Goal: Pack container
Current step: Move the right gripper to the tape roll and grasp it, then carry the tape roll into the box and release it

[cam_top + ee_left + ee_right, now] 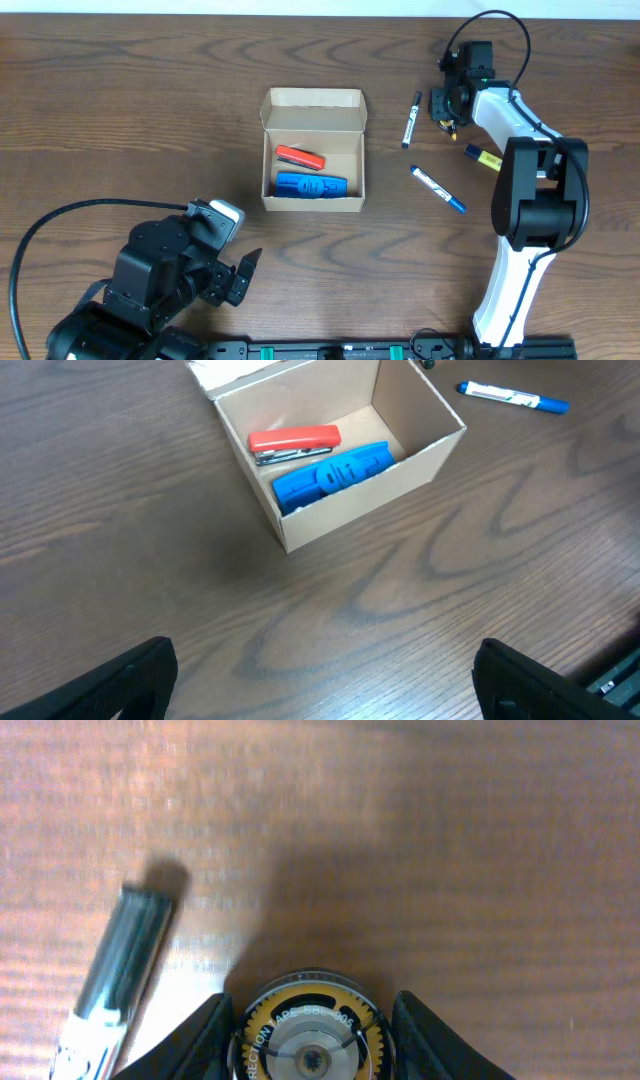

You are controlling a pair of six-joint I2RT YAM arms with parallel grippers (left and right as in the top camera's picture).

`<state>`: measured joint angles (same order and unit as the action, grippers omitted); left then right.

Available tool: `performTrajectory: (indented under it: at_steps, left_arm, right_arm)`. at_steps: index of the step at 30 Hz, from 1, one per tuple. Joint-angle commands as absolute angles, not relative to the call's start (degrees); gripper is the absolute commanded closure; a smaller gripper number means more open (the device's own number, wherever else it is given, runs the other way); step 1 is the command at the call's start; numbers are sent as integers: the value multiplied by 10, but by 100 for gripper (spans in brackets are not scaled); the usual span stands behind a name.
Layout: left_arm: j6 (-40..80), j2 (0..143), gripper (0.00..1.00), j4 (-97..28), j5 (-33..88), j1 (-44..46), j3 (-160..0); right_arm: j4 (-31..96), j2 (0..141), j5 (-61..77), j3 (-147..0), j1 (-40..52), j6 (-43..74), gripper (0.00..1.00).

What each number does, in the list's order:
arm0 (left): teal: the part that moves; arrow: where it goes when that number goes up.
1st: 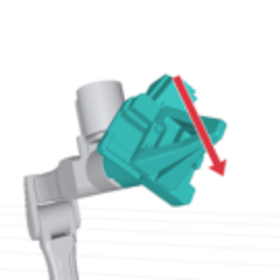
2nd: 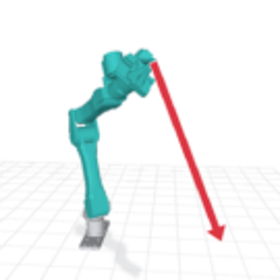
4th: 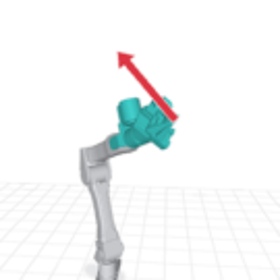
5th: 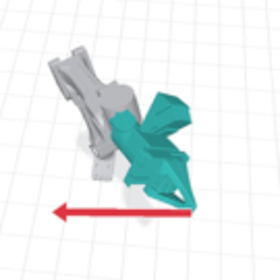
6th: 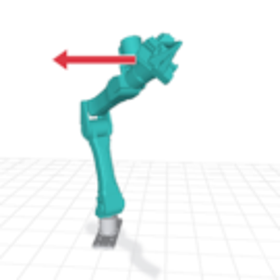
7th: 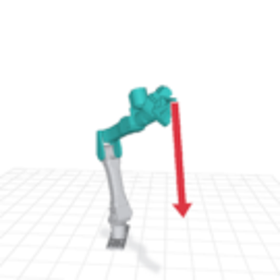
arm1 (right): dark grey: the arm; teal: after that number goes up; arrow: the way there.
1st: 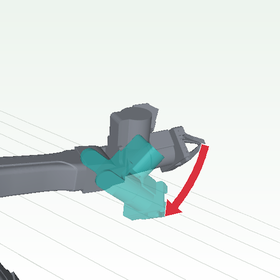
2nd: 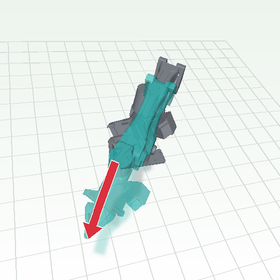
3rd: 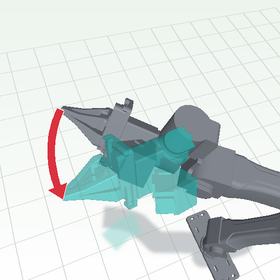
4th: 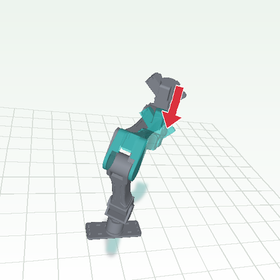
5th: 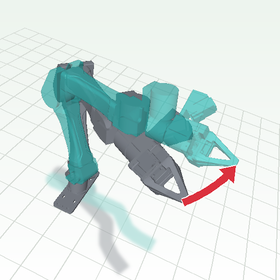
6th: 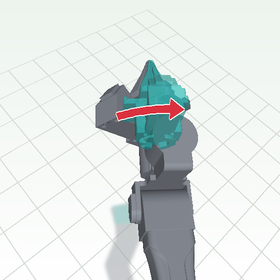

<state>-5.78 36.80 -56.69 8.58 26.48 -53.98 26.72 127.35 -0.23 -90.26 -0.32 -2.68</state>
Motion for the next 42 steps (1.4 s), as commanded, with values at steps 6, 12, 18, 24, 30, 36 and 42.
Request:
performTrajectory:
  at_steps: [6,12,18,24,30,36,42]
  left_arm:
    - [-51,366,5,-568,84,267,-549]
    - [-51,366,5,-568,84,267,-549]
    - [-51,366,5,-568,84,267,-549]
    - [-51,366,5,-568,84,267,-549]
    - [-51,366,5,-568,84,267,-549]
    - [-51,366,5,-568,84,267,-549]
    - [-51,366,5,-568,84,267,-549]
  right_arm:
    - [307,1162,-12,-892,13,-28,67]
    - [334,1052,-10,-892,79,-29,70]
    - [345,1012,-10,-892,174,-29,72]
    - [341,1014,7,-892,277,-62,72]
    - [342,1020,14,-891,349,-137,72]
    - [371,1055,87,-891,368,-227,73]
    - [406,1091,171,-891,368,-310,73]
